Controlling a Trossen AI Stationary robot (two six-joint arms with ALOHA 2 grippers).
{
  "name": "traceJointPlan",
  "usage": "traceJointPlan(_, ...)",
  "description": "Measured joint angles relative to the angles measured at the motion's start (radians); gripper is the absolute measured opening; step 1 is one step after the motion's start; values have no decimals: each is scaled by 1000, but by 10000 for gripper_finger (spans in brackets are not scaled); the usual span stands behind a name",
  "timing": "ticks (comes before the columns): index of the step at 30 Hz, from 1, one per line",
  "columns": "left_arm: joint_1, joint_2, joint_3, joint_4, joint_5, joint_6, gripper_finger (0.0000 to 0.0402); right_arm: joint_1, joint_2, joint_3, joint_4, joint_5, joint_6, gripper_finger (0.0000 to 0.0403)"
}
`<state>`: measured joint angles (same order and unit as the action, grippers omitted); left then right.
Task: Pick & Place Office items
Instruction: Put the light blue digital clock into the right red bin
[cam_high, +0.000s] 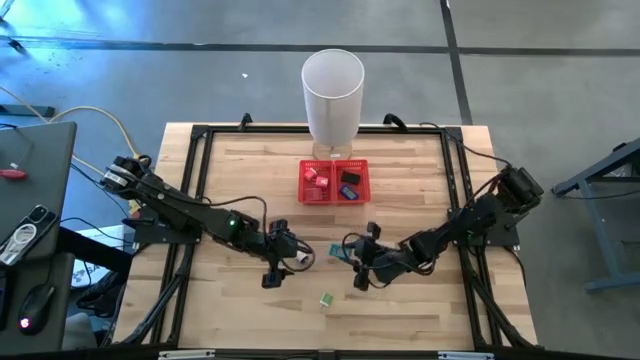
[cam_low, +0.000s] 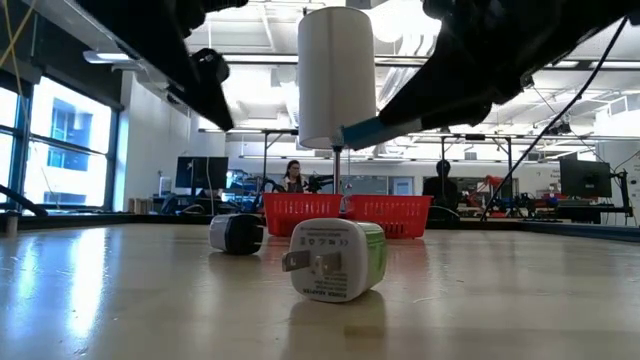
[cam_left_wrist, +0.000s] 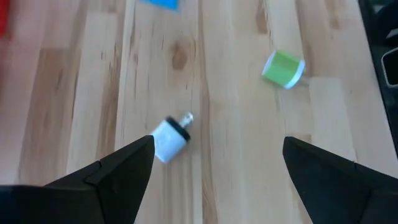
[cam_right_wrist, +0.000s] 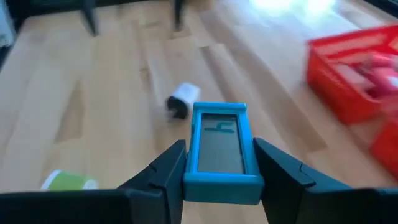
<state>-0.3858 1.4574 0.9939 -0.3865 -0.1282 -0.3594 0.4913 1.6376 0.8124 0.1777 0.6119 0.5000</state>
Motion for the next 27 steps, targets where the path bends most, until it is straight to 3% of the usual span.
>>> traceJointPlan(11, -61, 0, -1, -83, 0, -16, 346, -61, -173, 0, -236, 123, 83, 145)
traceJointPlan(21, -109, 0, -1, -84, 0, -16, 346, -277, -200, 0, -338, 79, 102, 145)
traceJointPlan(27, -117, 0, -1, -84, 0, -16, 346, -441, -200, 0, -356, -15, 106, 145)
